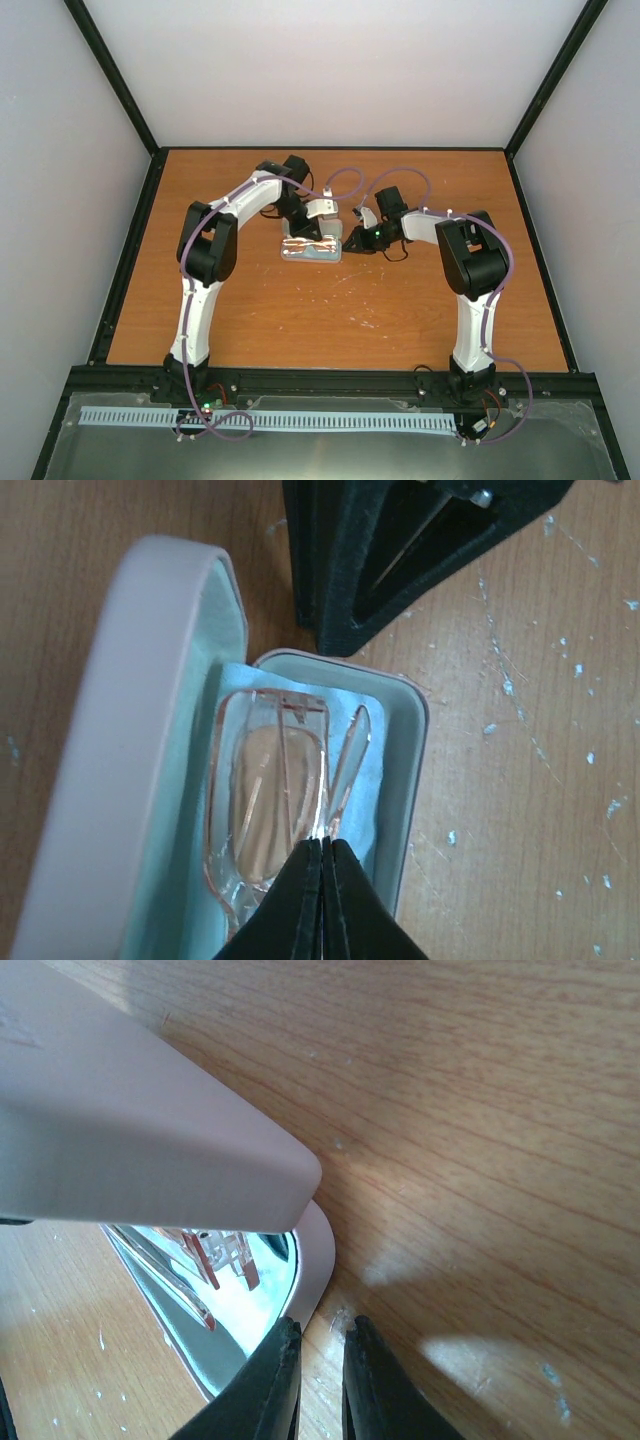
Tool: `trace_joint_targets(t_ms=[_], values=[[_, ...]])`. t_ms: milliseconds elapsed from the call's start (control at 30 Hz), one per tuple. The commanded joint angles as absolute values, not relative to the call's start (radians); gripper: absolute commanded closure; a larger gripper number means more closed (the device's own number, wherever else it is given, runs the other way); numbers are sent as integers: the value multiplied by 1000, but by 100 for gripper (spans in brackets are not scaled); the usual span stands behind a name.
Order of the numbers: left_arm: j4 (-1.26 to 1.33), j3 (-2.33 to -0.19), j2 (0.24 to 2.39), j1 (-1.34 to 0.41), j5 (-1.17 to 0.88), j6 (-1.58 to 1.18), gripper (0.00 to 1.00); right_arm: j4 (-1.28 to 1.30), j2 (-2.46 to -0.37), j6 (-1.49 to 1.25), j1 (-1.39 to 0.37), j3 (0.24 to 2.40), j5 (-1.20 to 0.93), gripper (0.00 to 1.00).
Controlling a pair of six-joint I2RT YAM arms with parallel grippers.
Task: Organize the sunglasses
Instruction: Adjust the sunglasses in the sunglasses case.
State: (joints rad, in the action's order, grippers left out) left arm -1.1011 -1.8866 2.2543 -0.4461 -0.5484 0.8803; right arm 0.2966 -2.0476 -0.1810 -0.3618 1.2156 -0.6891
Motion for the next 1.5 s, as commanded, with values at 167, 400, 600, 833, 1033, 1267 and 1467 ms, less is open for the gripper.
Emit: trace_joint_targets(t_ms=[167, 400, 600, 833, 1033, 1267, 1467], values=[[-983, -1886, 2266, -459, -510, 792, 93, 368, -2063, -173, -374, 1194, -627, 87], [-967, -1840, 2269, -467, -520, 789, 93, 367, -2062, -169, -374, 1186, -627, 86], [-943, -1806, 2273, -481, -533, 785, 93, 365, -2057, -167, -374, 1172, -628, 87], [-938, -1780, 2272, -493, -555, 776, 93, 367, -2053, -163, -374, 1166, -626, 87], [-955, -1764, 2246, -494, -559, 765, 94, 361, -2052, -165, -375, 1161, -626, 87], [-936, -1705, 2202, -494, -548, 756, 95, 349, -2054, -173, -384, 1163, -620, 86], [-904, -1703, 2164, -494, -504, 756, 90, 349, -2037, -174, -387, 1150, -603, 86]])
